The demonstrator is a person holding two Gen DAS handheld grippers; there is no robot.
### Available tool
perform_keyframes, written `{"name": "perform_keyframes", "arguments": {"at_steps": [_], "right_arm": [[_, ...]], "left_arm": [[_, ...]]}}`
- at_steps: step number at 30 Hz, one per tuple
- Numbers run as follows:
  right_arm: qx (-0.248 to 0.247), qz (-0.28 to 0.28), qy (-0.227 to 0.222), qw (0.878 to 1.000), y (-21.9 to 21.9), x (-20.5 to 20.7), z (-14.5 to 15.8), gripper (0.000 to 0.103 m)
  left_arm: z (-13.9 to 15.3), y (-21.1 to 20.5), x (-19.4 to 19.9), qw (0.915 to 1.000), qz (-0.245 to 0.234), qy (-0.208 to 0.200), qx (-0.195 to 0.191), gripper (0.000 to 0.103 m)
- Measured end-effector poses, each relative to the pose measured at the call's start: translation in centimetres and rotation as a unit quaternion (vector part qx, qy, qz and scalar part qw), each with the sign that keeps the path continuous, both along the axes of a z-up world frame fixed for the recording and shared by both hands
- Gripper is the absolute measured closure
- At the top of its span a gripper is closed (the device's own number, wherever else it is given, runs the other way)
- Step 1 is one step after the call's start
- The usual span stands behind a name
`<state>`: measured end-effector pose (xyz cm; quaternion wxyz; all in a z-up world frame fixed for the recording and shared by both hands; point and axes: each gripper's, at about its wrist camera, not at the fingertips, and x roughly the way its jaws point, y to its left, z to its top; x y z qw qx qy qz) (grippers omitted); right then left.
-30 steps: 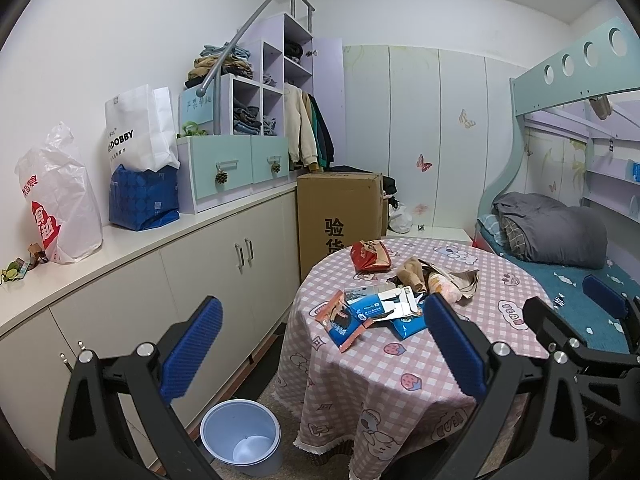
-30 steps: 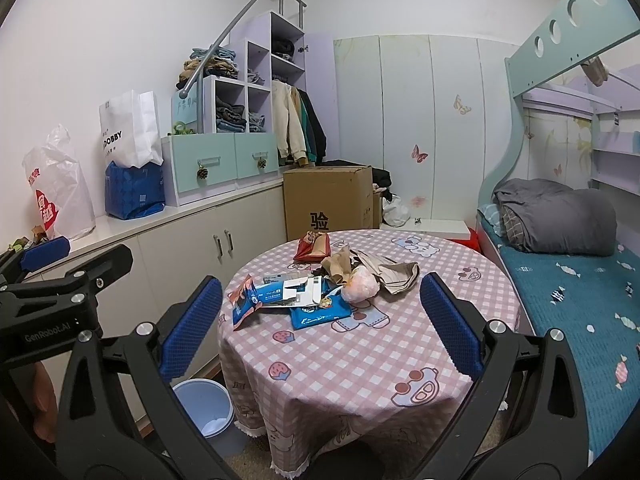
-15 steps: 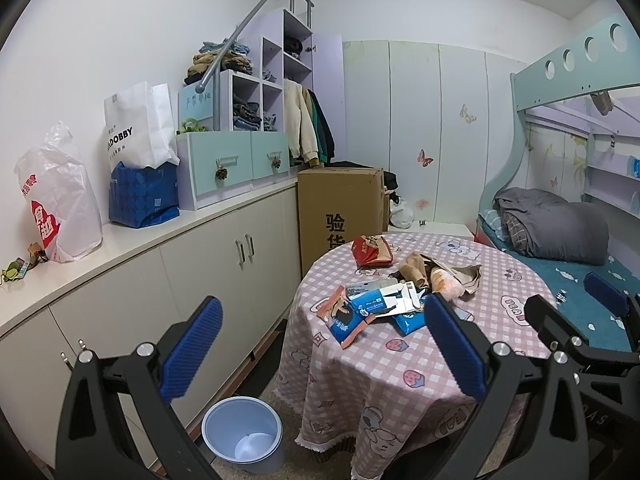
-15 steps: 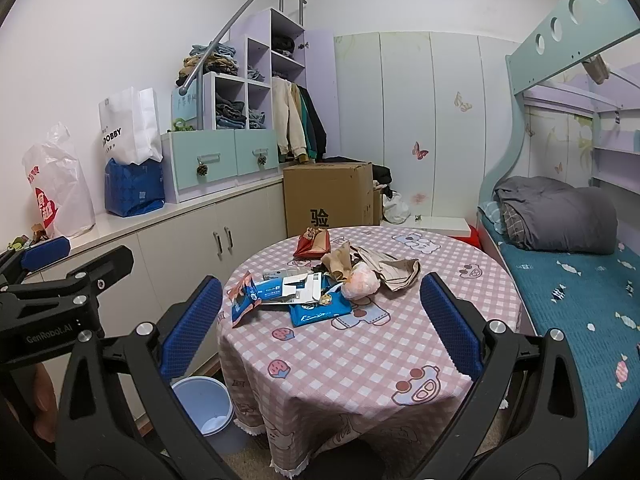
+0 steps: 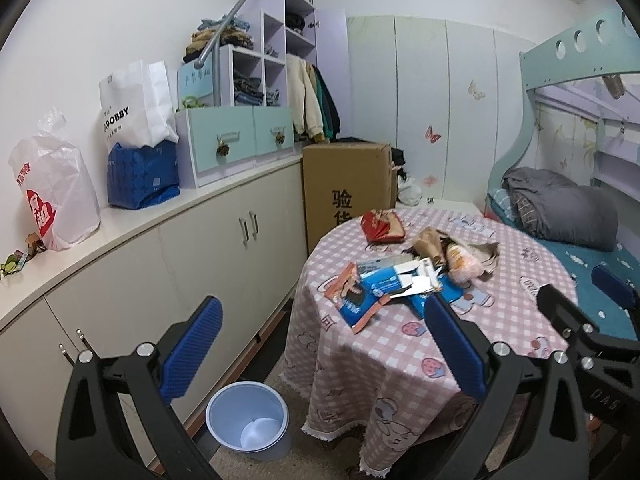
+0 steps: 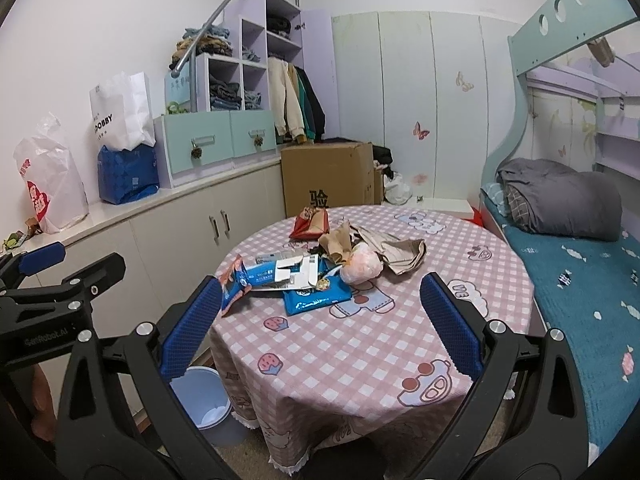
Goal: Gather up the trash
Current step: 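Grasp the red snack bag with the right tool while the left tool grasps a brown wrapper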
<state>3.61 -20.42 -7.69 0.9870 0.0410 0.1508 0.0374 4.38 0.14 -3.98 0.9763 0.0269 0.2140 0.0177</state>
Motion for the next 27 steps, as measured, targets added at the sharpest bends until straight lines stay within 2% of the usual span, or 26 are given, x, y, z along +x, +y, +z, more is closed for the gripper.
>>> {"name": "perform_keyframes", "arguments": {"at_steps": [9,12,16,22,27], "right_arm": [[0.008,-0.011,0.042,0.999,-1.6,5.4,-1.7,0.006],[0.008,-0.014,0.056,0.998,-2.1,7.7,-2.2,0.006],[0.012,-0.012,0.079,0.997,-2.4,11.0,-2.7,0.006],[0.025,0.005,0.097,0.995,-2.3,14.7,-2.8,0.006],[0.024,0.018,0.118,0.993,-1.9,17.5,-3.1,0.006]], "left_arm": [[-3.0,1.5,6.8,0.9968,-0.006,0.075,-0.030,0.004],[-4.2,1.7,9.9,0.9914,-0.020,0.109,-0.069,0.004],[-5.4,1.1,13.6,0.9844,-0.021,0.145,-0.097,0.004],[-7.7,0.6,19.3,0.9667,-0.019,0.202,-0.156,0.005],[-9.4,0.5,21.4,0.9626,0.002,0.219,-0.159,0.007]]}}
